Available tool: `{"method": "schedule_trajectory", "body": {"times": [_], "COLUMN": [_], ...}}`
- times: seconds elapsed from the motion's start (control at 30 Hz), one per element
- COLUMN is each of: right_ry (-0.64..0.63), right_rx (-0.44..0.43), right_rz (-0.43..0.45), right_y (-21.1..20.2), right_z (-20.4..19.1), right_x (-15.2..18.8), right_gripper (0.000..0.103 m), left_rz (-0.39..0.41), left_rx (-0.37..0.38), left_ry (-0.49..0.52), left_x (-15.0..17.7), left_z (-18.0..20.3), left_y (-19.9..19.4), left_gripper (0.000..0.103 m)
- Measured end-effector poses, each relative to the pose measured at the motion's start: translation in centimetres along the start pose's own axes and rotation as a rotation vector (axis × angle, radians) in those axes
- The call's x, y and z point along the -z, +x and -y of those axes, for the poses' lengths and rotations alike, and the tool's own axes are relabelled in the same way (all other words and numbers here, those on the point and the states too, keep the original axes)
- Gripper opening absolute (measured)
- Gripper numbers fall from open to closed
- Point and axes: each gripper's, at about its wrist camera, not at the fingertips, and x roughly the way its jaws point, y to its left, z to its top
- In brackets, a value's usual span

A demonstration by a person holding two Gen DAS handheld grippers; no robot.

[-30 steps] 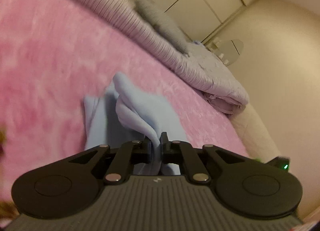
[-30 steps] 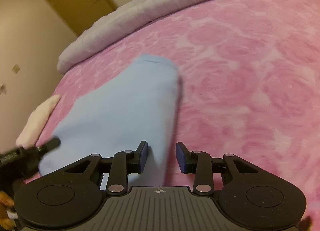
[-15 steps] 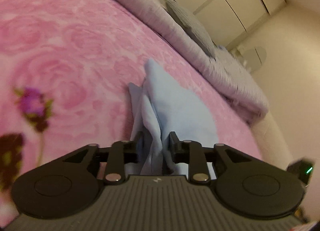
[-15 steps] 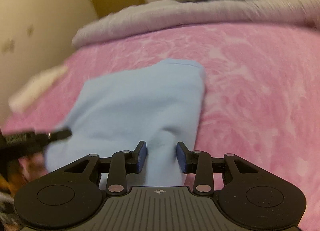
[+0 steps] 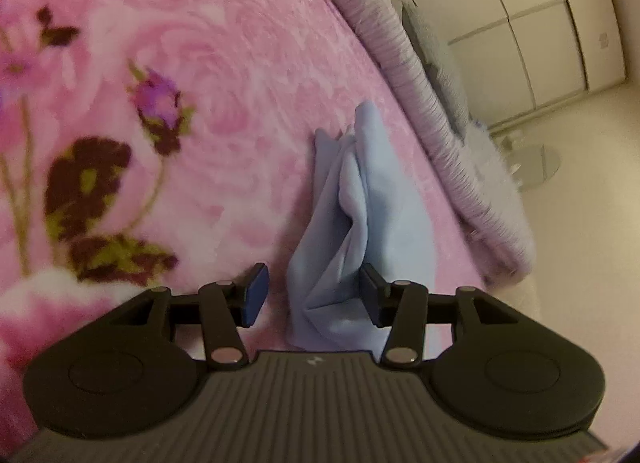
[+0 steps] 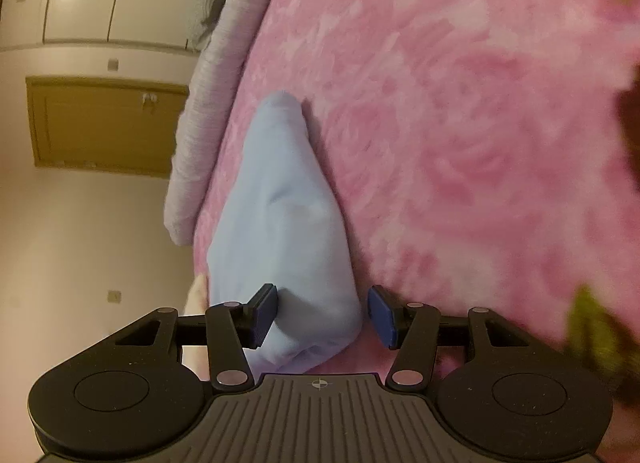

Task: Fold clothes

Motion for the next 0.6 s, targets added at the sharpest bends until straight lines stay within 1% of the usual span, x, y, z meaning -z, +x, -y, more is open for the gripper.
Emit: {"method": "schedule_trajectory", "body": {"times": [0.03, 0.07, 0.13, 0.17, 0.2, 0.23, 0.3, 0.4, 0.53, 0.6], "right_ry": [-0.025, -0.049, -0.086, -0.102, -0.114, -0.121, -0.126, -0.154, -0.163, -0.183], "right_rx": [0.006, 0.013, 0.021, 0.024, 0.027, 0.031, 0.019, 0.013, 0.026, 0.061], "right_rz": [-0.001, -0.001, -0.005, -0.007, -0.01, -0.016, -0.025, -0.017, -0.036, -0.06], "right_y": [0.4, 0.9, 1.6, 1.9, 2.0, 1.9, 1.5, -0.3, -4.3, -5.9], "right_z": [-0.3, -0.6, -0.8, -0.9, -0.9, -0.9, -1.1, -1.7, -1.9, -1.4], "right_x": [0.1, 0.2, 0.2, 0.1, 0.1, 0.0, -0.3, -0.8, -0.3, 0.8], "right_gripper": [0.054, 0.054, 0.053, 0.042, 0.038, 0.032, 0.028, 0.027, 0.027, 0.028], "left_rz": [-0.001, -0.002, -0.004, -0.021, -0.024, -0.027, -0.024, -0.056, -0.09, -0.085], "left_rx": [-0.01, 0.005, 0.036, 0.075, 0.09, 0.103, 0.097, 0.166, 0.205, 0.173], "left_ry": [0.022, 0.018, 0.01, -0.01, -0.015, -0.019, 0.032, 0.007, -0.001, -0.008], "left_x": [0.0, 0.0, 0.0, 0.1, 0.3, 0.6, 1.2, 2.8, 6.3, 7.1], "left_z": [0.1, 0.1, -0.1, -0.2, -0.1, 0.1, 0.8, 1.4, 1.7, 1.3], "left_y": [0.2, 0.4, 0.8, 1.0, 1.1, 1.1, 0.4, -0.9, -3.5, -4.3], "left_gripper": [0.045, 0.044, 0.037, 0.027, 0.022, 0.021, 0.014, 0.012, 0.012, 0.012]}}
